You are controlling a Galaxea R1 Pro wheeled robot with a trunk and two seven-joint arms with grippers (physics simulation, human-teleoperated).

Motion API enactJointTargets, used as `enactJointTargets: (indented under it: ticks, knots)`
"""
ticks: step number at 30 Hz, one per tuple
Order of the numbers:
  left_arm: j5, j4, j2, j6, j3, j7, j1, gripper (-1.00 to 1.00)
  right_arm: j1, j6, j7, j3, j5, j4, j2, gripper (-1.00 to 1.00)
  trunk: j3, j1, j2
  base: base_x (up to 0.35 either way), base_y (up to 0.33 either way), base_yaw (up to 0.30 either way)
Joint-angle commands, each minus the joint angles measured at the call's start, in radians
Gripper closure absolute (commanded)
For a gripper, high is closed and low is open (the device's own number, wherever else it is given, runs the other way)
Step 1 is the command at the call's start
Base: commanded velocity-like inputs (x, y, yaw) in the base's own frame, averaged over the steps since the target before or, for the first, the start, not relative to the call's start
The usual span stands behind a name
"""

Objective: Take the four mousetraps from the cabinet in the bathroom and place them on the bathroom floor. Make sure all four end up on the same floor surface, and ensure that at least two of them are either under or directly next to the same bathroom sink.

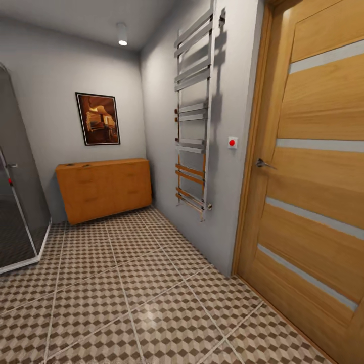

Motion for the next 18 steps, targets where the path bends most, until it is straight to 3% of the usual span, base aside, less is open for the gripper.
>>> enactJointTargets:
  ticks: [1, 18]
  knots:
    - [0.009, 0.001, 0.000, -0.003, -0.008, 0.003, -0.001, -1.00, -0.001, -0.004, -0.005, -0.008, 0.010, 0.003, 0.000, -1.00, -0.001, 0.000, -0.001, 0.000, 0.000, 0.280]
    - [0.008, 0.001, 0.000, -0.003, -0.009, 0.003, -0.001, -1.00, -0.001, -0.004, -0.005, -0.008, 0.010, 0.003, 0.000, -1.00, -0.001, 0.000, -0.001, 0.000, 0.000, 0.280]
